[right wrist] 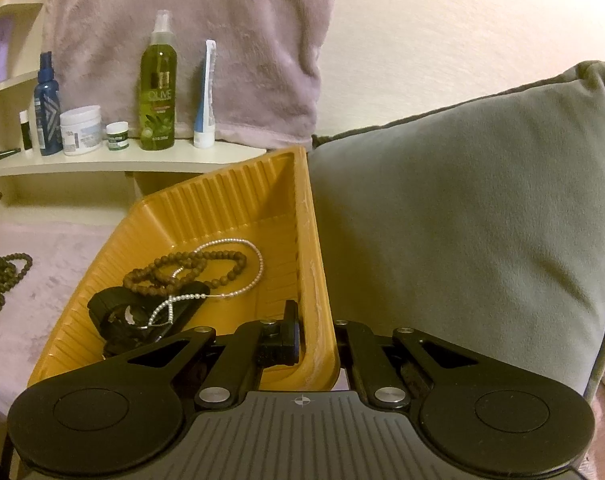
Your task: Organize jewelry
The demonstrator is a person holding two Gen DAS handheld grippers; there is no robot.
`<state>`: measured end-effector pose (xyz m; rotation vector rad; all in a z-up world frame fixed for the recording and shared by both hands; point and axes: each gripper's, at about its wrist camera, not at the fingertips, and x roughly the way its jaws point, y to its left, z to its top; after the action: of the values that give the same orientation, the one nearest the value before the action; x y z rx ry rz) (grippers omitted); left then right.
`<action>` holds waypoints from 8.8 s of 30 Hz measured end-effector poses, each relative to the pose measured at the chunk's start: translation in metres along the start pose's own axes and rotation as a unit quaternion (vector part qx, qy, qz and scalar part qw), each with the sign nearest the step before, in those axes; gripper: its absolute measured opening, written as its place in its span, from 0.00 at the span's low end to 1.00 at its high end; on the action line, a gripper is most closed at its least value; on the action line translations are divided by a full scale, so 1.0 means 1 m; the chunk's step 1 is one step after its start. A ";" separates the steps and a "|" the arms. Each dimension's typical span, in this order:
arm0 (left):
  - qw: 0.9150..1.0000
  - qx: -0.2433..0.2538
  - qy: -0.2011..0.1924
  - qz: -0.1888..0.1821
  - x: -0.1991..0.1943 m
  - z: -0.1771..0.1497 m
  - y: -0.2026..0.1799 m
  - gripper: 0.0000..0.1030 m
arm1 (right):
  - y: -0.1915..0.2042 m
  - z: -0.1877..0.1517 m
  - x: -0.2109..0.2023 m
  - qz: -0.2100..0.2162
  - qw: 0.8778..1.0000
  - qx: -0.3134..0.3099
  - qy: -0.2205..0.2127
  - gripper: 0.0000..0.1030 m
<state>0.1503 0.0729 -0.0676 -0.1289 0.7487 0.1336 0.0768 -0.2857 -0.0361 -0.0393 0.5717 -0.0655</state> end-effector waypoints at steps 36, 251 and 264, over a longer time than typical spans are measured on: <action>0.983 0.126 -0.119 -0.068 -0.088 0.088 -0.012 0.06 | 0.003 0.001 -0.006 0.006 1.000 0.002 -0.010 0.04; 0.992 0.081 0.078 -0.060 -0.191 -0.061 -0.055 0.98 | 0.047 -0.035 -0.098 0.170 0.975 0.054 0.135 0.86; 0.992 0.080 0.075 -0.061 -0.191 -0.063 -0.056 0.98 | 0.046 -0.036 -0.098 0.170 0.974 0.054 0.136 0.86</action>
<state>-0.0215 -0.0070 0.0212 -0.0313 0.8961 -0.0536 -0.0230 -0.2329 -0.0162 0.1760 0.8405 0.2359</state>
